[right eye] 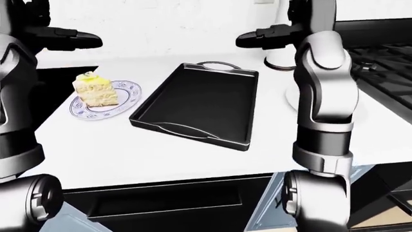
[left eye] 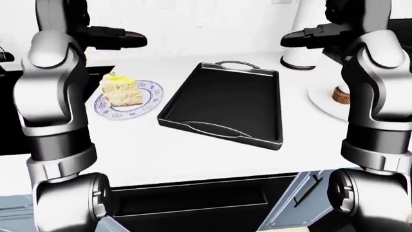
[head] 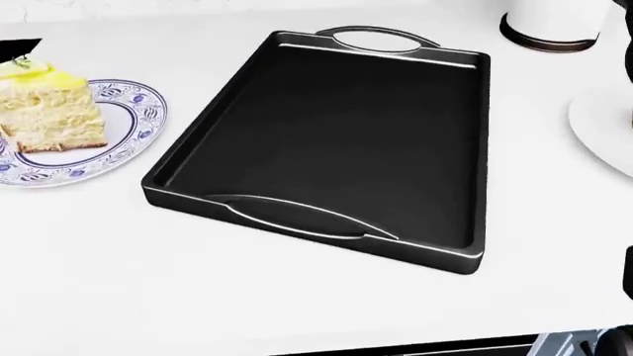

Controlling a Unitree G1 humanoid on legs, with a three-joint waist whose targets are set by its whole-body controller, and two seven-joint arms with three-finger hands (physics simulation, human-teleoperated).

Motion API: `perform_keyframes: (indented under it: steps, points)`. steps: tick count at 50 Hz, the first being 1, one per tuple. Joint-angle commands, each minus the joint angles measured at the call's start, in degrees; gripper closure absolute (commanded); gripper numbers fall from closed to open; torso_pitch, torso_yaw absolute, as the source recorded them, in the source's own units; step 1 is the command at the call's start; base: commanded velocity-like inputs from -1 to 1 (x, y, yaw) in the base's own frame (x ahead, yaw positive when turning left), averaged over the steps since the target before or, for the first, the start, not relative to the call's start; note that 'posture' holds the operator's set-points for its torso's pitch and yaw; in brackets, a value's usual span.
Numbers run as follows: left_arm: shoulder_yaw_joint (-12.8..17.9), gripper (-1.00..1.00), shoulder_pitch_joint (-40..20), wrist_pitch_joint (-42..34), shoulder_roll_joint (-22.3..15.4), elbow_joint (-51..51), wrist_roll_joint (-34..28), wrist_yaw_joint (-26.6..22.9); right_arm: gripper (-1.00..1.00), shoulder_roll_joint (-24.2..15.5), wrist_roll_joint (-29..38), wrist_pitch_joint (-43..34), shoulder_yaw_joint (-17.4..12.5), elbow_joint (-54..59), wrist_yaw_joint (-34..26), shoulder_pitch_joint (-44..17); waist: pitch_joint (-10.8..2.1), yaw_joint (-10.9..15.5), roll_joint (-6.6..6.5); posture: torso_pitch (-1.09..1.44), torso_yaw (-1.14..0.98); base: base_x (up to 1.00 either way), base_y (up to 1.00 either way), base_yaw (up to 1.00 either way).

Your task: Move the dessert items from the plate to the tray.

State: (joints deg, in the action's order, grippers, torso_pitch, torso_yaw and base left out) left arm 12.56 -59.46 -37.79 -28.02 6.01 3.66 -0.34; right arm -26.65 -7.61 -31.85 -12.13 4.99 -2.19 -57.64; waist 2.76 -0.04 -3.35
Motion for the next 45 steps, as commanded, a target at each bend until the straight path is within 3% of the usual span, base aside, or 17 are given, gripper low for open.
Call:
perform_keyframes:
  steps: [1, 3, 6, 7, 11, 12, 13, 15, 16, 18, 23, 26, 30, 31, 33, 40, 45]
  points:
    - [-0.1, -1.00, -1.7, 0.6, -0.3, -0.5, -0.1, 0.1, -1.00, -0.6, -0.3, 1.1, -0.4, -0.4, -0.1, -1.5, -0.83, -0.7, -0.74, 0.00, 0.00, 0.26, 0.00, 0.00]
    - [-0.1, -1.00, -1.7, 0.6, -0.4, -0.5, -0.1, 0.1, -1.00, -0.6, -0.4, 1.1, -0.4, -0.6, 0.0, -1.2, -1.71, -0.4, -0.28, 0.00, 0.00, 0.25, 0.00, 0.00]
    - [-0.3, -1.00, -1.6, 0.7, -0.4, -0.4, -0.2, 0.0, -1.00, -0.5, -0.8, 0.9, -0.8, -0.9, 0.3, -0.5, -1.57, 0.0, 1.26, 0.00, 0.00, 0.25, -0.12, 0.00]
    - [-0.3, -1.00, -1.6, 0.6, -0.4, -0.4, -0.2, 0.0, -1.00, -0.6, -0.9, 0.9, -0.7, -1.2, 0.3, -0.3, -1.40, -0.3, 0.36, 0.00, 0.00, 0.25, -0.33, 0.00]
    - [-0.3, -1.00, -1.7, 0.3, -0.2, -0.7, -0.3, 0.0, -1.00, -0.6, -1.3, 0.4, -0.9, -1.7, 0.5, 0.1, -1.05, -0.3, 0.34, 0.00, 0.00, 0.21, -0.50, 0.00]
    - [-0.3, -1.00, -1.7, 0.3, -0.2, -0.8, -0.3, 0.0, -1.00, -0.7, -1.3, 0.5, -0.7, -1.8, 0.4, 0.3, -1.64, -0.5, 0.29, 0.00, 0.00, 0.00, -0.23, 0.00]
    - [-0.4, -1.00, -1.6, 0.3, -0.2, -0.9, -0.4, -0.1, -1.00, -0.5, -1.6, -0.4, -0.8, -1.8, 0.5, 0.2, -2.66, -0.1, 2.35, 0.00, 0.00, 0.00, -0.22, 0.00]
    - [-0.3, -1.00, -1.7, 0.1, -0.2, -0.9, -0.4, -0.1, -1.00, -0.6, -1.2, 0.6, -0.6, -1.6, 0.5, 0.2, -1.64, -0.1, 4.74, 0.00, 0.00, 0.00, -0.16, 0.00]
    - [-0.3, -1.00, -1.6, 0.2, -0.3, -0.9, -0.5, -0.1, -1.00, -1.0, -0.2, 0.9, 0.1, -1.3, 0.2, 0.3, -1.75, -0.4, 8.19, 0.00, 0.00, 0.00, 0.00, 0.00]
    - [-0.2, -1.00, -1.5, 0.2, -0.3, -0.8, -0.5, -0.2, -1.00, -0.7, 0.0, 1.1, -0.1, -1.0, 0.3, -0.1, -0.42, 0.1, 7.58, 0.00, 0.00, 0.00, 0.00, 0.00]
    - [-0.1, -1.00, -1.8, -0.1, -0.8, -1.0, -0.5, -0.5, -1.00, -1.2, 1.1, 0.0, 0.0, -0.8, -0.1, -1.0, 0.51, 0.3, 5.88, 0.00, 0.00, 0.00, 0.00, 0.00]
    - [-0.2, -1.00, -2.0, -0.3, -0.9, -0.9, -0.7, -0.6, -1.00, -1.4, 1.6, -0.8, -0.2, -0.9, -0.4, -1.5, 0.15, -0.4, 4.92, 0.00, 0.00, 0.00, 0.00, 0.00]
    - [-0.5, -1.00, -2.9, 0.0, -1.7, 0.3, -1.4, -1.3, -1.00, -2.0, 3.2, -1.6, 0.3, 0.8, -0.7, -2.5, -0.26, -0.9, 1.81, 0.00, 0.00, 0.00, 0.00, 0.00]
    - [-0.4, -1.00, -3.2, 0.1, -2.1, 0.8, -1.6, -1.7, -1.00, -2.5, 3.8, -2.2, 0.6, 1.2, -1.2, -2.9, -0.35, -0.9, 2.94, 0.00, 0.00, 0.00, 0.00, 0.00]
    - [-0.3, -1.00, -3.3, 0.6, -2.6, 1.5, -2.1, -2.4, -1.00, -3.0, 5.0, -2.9, 0.5, 1.9, -1.5, -3.5, -1.39, -0.7, 2.99, 0.00, 0.00, 0.00, 0.00, 0.00]
    - [-0.8, -1.00, -6.5, 3.5, -7.6, 9.8, -6.5, -7.3, -1.00, -10.3, 11.9, -6.3, 1.0, 9.4, -7.3, -8.3, -1.79, 0.0, 3.71, 0.00, 0.00, 0.00, 0.00, 0.00]
    - [-2.0, -1.00, -12.5, 6.9, -11.3, 18.7, -10.7, -11.9, -1.00, -18.4, 20.7, -6.6, 3.6, 15.7, -18.5, -10.2, -1.56, 0.2, 4.00, 0.00, 0.00, 0.00, 0.00, 0.00]
